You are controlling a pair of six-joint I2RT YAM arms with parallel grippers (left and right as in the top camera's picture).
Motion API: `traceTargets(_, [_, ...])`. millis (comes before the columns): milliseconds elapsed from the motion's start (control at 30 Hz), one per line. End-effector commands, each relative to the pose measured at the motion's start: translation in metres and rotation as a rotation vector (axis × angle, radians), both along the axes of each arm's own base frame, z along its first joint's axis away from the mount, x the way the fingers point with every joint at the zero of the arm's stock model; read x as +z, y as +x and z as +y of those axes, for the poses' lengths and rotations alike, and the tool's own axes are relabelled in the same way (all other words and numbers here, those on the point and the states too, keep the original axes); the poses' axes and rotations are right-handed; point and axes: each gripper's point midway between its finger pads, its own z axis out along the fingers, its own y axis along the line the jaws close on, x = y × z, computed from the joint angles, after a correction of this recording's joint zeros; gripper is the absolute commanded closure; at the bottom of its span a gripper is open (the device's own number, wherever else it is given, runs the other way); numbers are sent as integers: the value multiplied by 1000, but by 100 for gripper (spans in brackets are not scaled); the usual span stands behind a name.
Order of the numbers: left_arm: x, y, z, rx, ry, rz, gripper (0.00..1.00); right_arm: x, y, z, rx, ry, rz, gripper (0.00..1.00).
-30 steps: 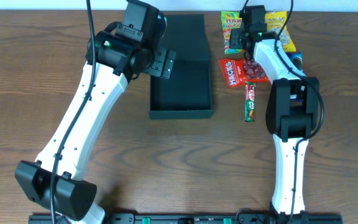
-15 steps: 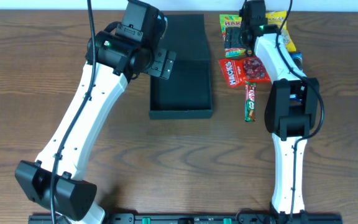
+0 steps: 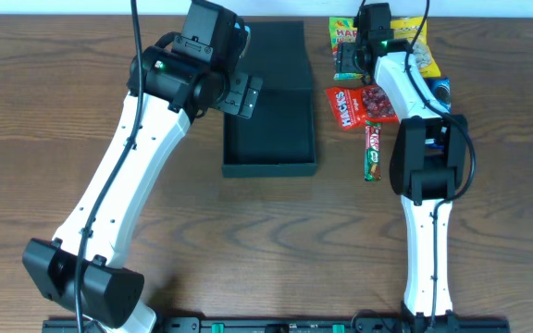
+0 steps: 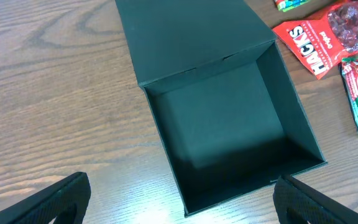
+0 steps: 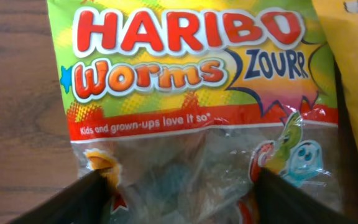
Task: Pack container
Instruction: 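Grasp the Haribo Worms bag with the right gripper, then carry the Haribo bag into the box and release it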
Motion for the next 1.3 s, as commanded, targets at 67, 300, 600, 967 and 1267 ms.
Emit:
traceTargets(67, [-2,2,2,-1,9,0,5,-47,-18,5,1,-2,104,56])
traceTargets(300, [-1,5,10,10,43,-14,5,-28,-16,6,-1,0,112,84])
traceTargets(600, [27,6,61,85,50,-72,5,87,-7,10,6,7,35,99])
traceTargets(967, [55,-10,97,106,67,-124,5,247,-104,2,-1,51,27,99])
traceTargets(1267, [51,-18,88,72,27,-83,5,294,-194,-16,-41,97,42,98])
